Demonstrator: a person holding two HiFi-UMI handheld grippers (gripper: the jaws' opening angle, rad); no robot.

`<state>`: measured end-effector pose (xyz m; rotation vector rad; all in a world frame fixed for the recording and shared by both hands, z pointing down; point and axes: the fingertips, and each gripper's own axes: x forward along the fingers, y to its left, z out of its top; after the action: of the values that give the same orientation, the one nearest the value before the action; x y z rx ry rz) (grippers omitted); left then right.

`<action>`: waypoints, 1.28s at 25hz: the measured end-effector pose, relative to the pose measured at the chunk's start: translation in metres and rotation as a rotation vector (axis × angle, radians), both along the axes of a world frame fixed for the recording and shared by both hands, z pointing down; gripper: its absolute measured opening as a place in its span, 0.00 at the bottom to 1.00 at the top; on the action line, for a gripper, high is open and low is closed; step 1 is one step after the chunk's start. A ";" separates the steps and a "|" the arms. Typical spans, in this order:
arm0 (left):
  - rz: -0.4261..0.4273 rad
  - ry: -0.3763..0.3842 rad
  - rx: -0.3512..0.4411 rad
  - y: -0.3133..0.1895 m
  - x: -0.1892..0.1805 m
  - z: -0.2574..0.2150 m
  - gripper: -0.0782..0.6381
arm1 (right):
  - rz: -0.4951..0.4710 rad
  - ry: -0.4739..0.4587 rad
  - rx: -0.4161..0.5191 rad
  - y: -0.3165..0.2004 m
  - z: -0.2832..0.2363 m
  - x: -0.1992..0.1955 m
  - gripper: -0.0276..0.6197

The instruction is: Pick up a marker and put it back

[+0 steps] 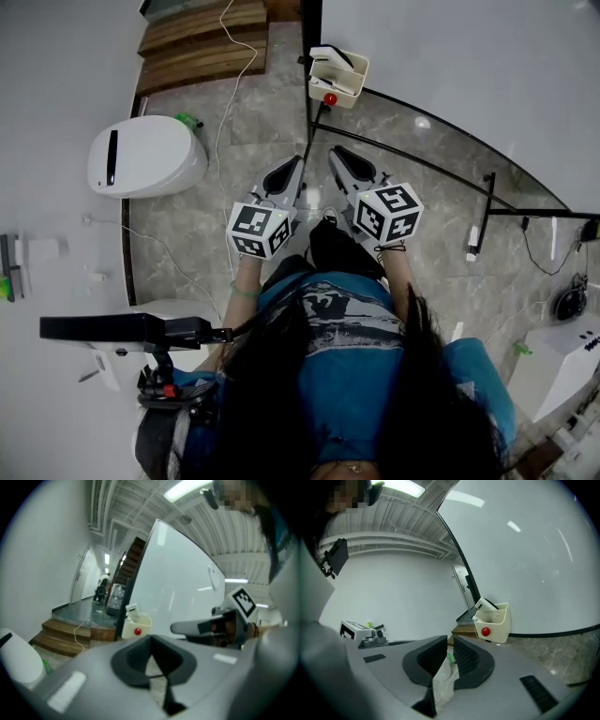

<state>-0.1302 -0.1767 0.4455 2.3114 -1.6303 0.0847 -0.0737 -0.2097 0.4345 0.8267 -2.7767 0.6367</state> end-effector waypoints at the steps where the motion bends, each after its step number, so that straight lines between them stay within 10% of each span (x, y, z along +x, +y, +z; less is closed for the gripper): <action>1: -0.004 -0.005 0.000 -0.010 0.000 -0.001 0.11 | -0.004 -0.001 0.006 -0.011 -0.002 0.000 0.11; 23: -0.076 -0.037 -0.071 -0.109 -0.056 0.032 0.11 | -0.101 0.086 0.079 -0.120 0.024 -0.065 0.11; 32: 0.025 -0.056 -0.054 -0.142 -0.017 0.008 0.11 | -0.061 0.169 0.139 -0.137 0.006 -0.029 0.12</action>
<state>-0.1471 -0.3184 0.4534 2.3087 -1.6048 0.1988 -0.1030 -0.3468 0.4400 0.7790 -2.7025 0.3493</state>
